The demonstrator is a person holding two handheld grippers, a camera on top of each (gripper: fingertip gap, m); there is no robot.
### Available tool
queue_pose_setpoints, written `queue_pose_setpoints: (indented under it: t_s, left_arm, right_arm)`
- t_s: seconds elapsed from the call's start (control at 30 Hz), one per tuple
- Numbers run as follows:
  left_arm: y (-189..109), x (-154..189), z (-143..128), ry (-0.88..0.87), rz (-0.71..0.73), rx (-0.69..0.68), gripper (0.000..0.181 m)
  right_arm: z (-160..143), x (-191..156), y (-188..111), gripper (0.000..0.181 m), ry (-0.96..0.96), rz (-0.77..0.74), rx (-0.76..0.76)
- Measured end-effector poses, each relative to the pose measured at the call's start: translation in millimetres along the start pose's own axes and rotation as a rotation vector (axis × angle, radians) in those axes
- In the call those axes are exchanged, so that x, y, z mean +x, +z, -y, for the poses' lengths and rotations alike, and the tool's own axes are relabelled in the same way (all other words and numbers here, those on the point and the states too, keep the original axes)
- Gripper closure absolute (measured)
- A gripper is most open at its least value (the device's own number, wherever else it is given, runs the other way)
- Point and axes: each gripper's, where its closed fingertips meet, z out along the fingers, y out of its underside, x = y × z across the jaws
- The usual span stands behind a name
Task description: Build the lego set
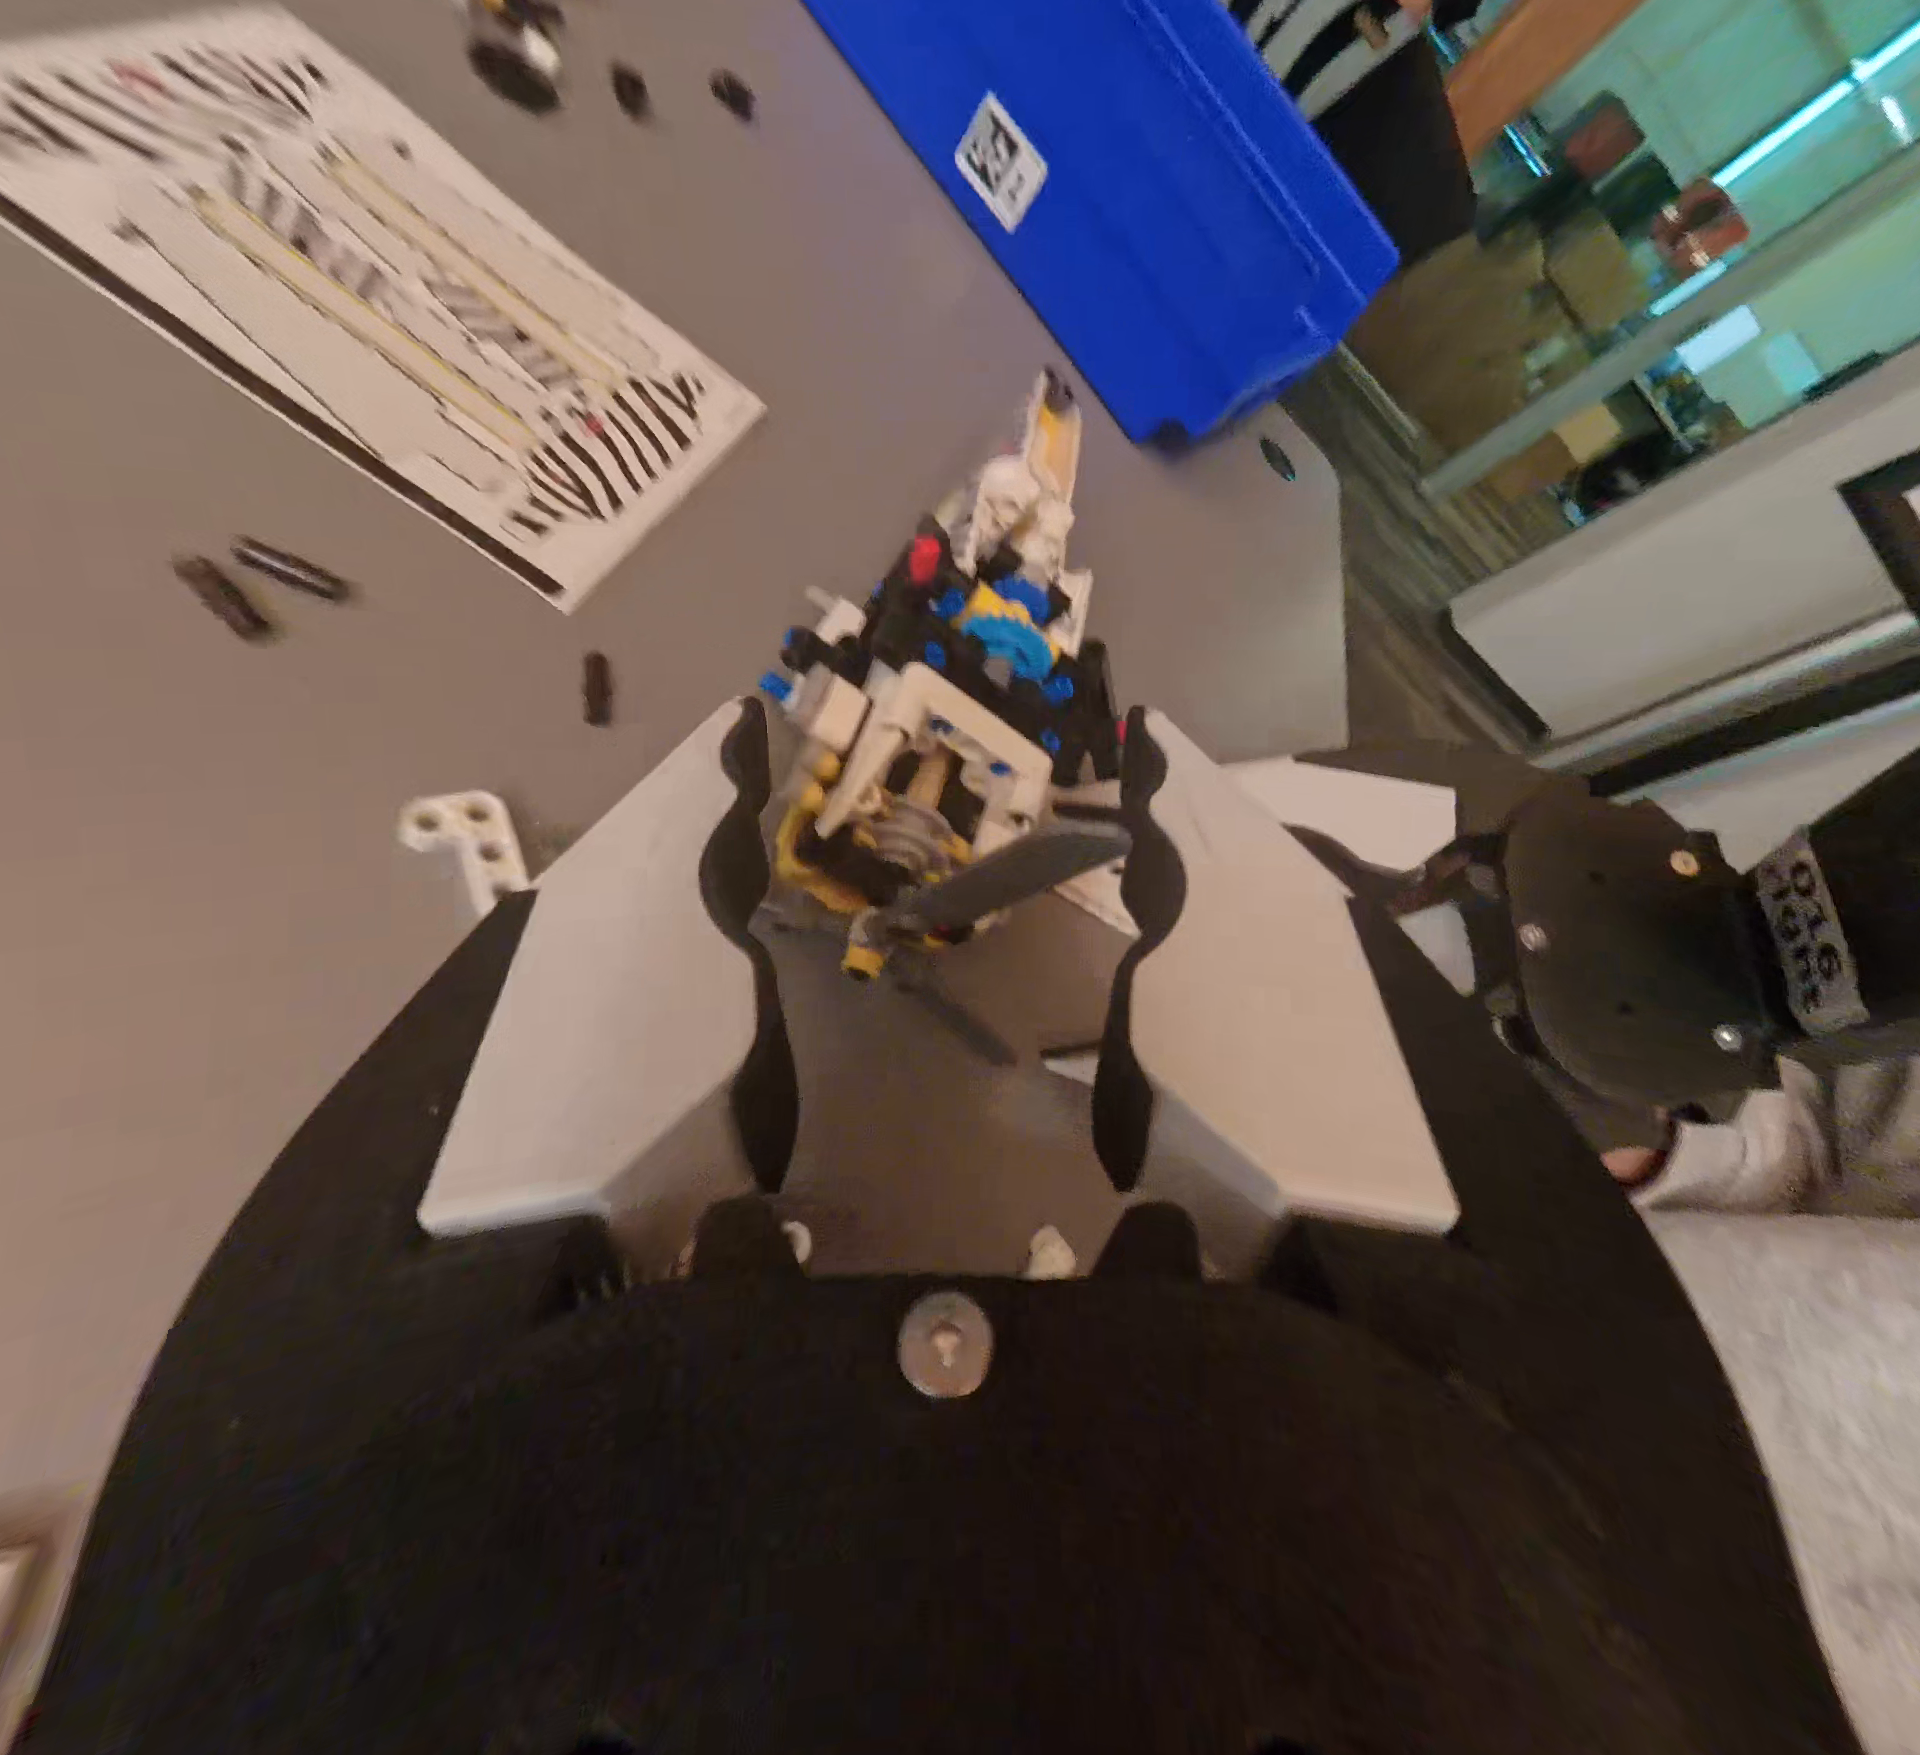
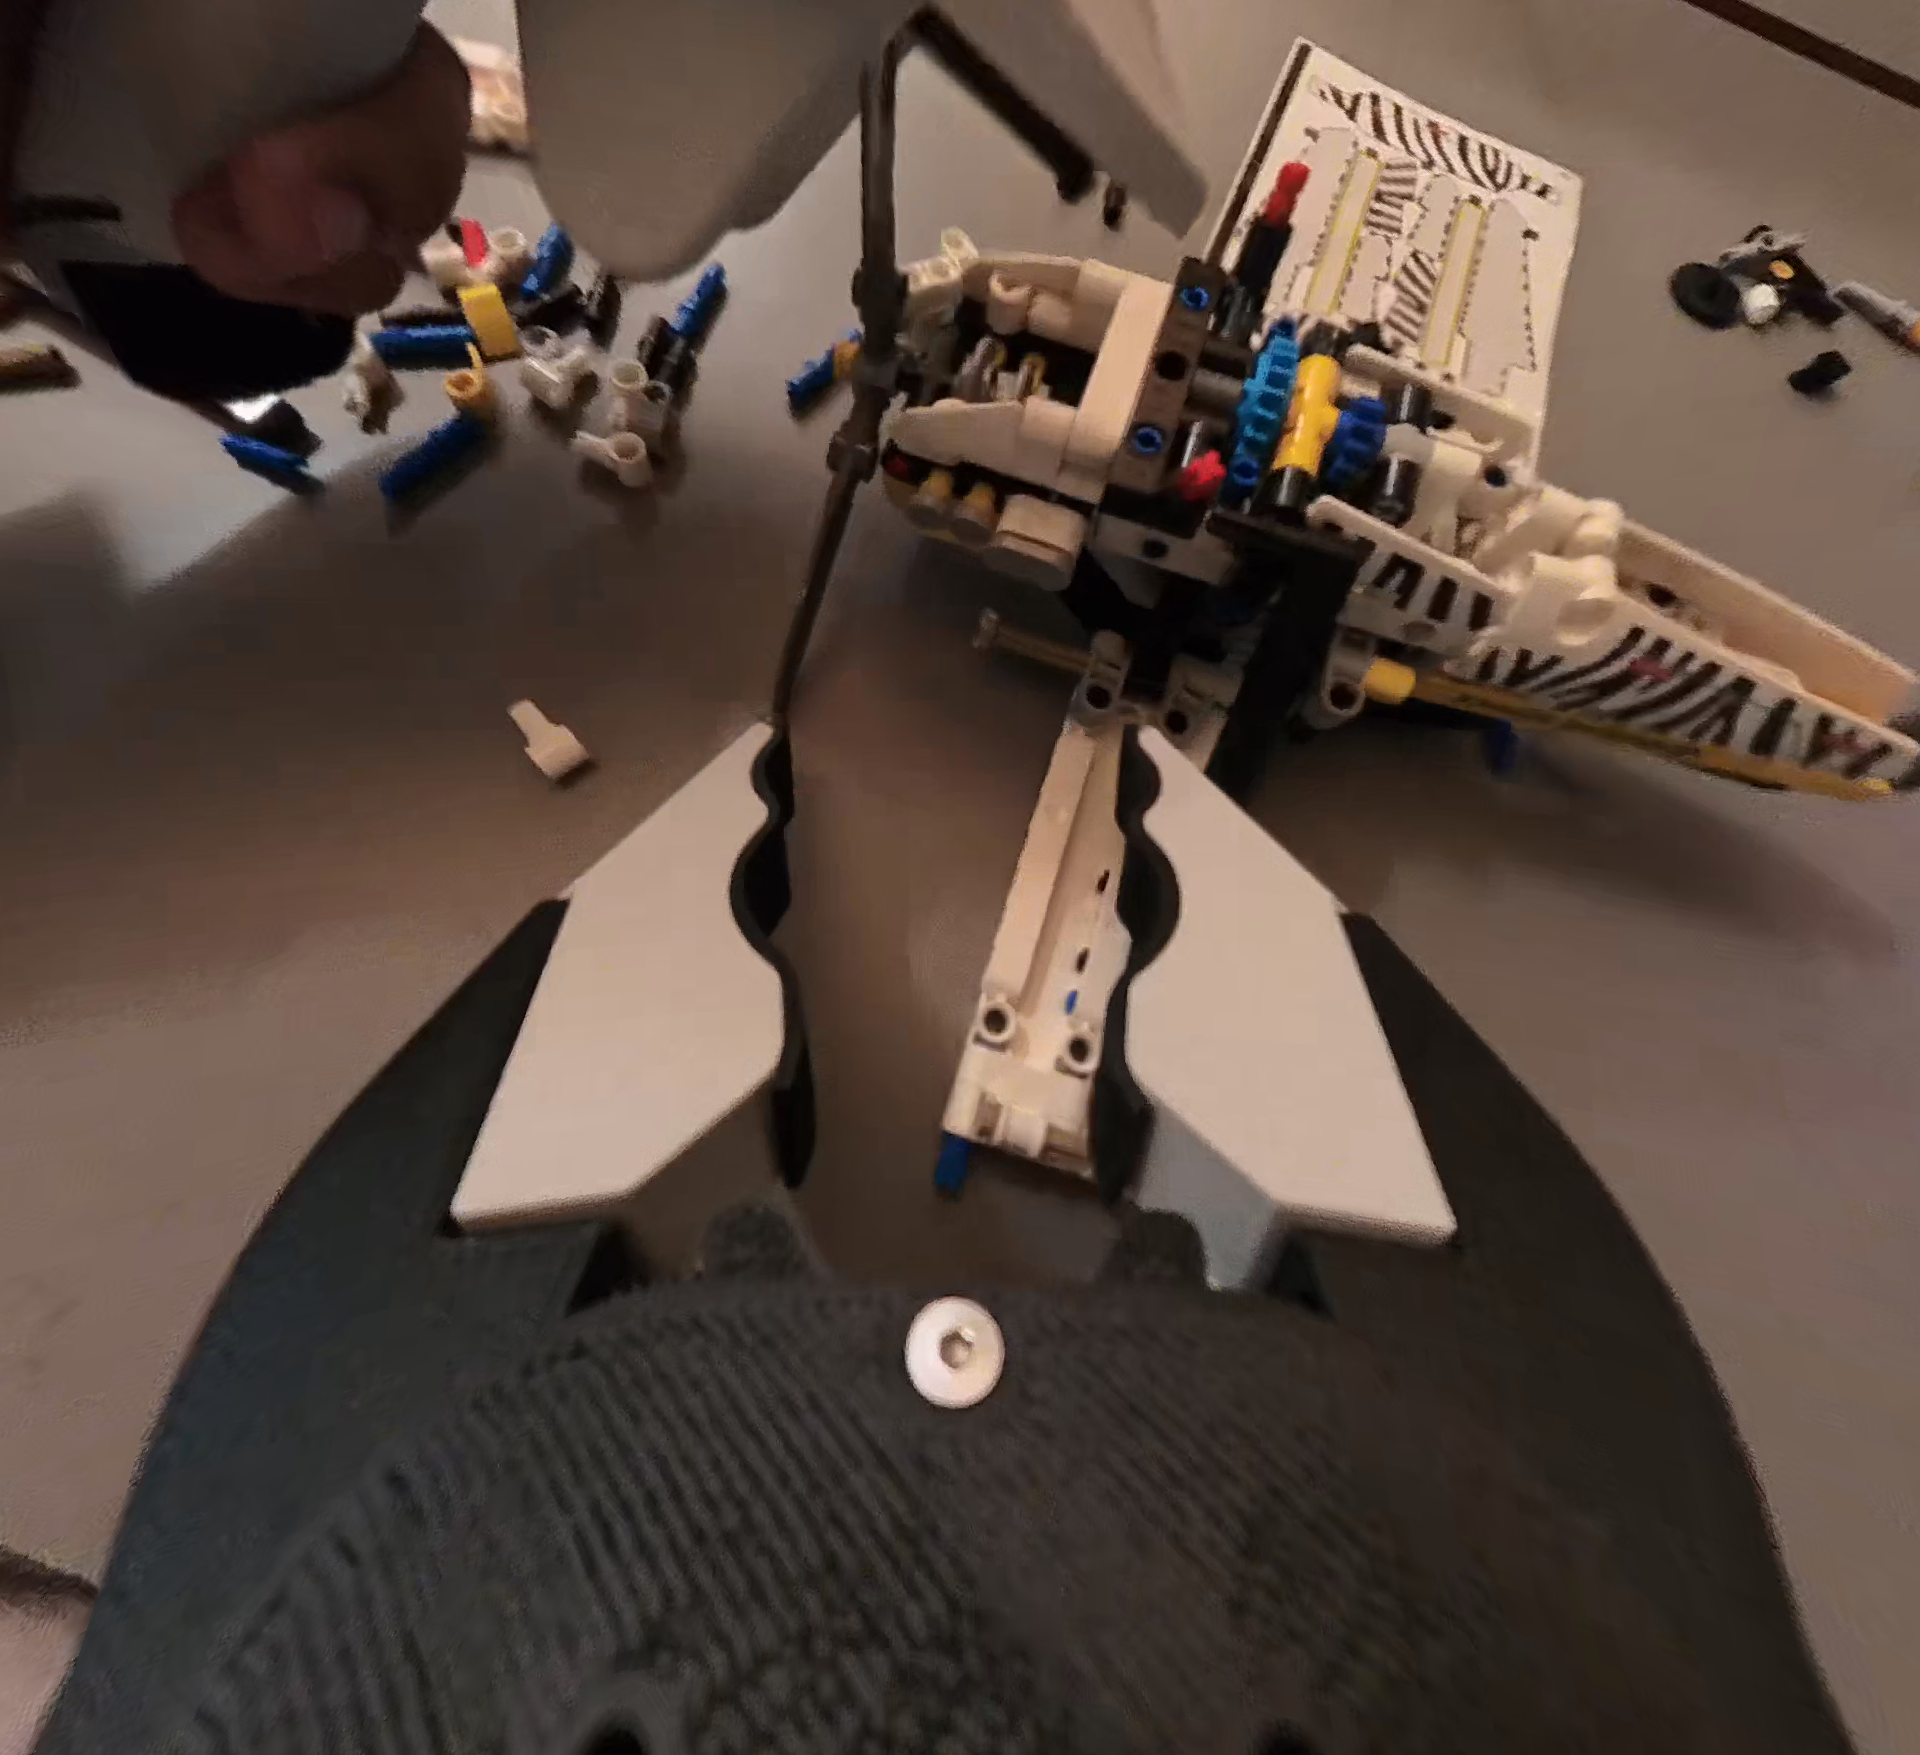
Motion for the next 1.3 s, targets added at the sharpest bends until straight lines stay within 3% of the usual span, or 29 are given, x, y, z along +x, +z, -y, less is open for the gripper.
queue_pose_setpoints:
  t_s: [0.33,0.87,1.13,1.3]
  left_arm:
    - [4.5,18.5,-25.6,0.009,-0.028,-0.106,0.113]
    - [7.7,25.7,-30.1,-0.032,-0.055,-0.111,0.109]
    - [8.1,26.8,-30.5,-0.042,-0.05,-0.106,0.108]
    - [8.4,29.3,-32.7,-0.035,-0.061,-0.113,0.108]
  right_arm:
    - [4.1,19.5,-11.9,0.115,-0.022,-0.036,0.068]
    - [-6.0,28.6,1.3,0.123,-0.036,-0.196,-0.084]
    - [-6.9,29.4,-1.6,0.124,-0.052,-0.252,-0.035]
    - [-6.9,28.7,-2.5,0.123,0.014,-0.192,-0.027]
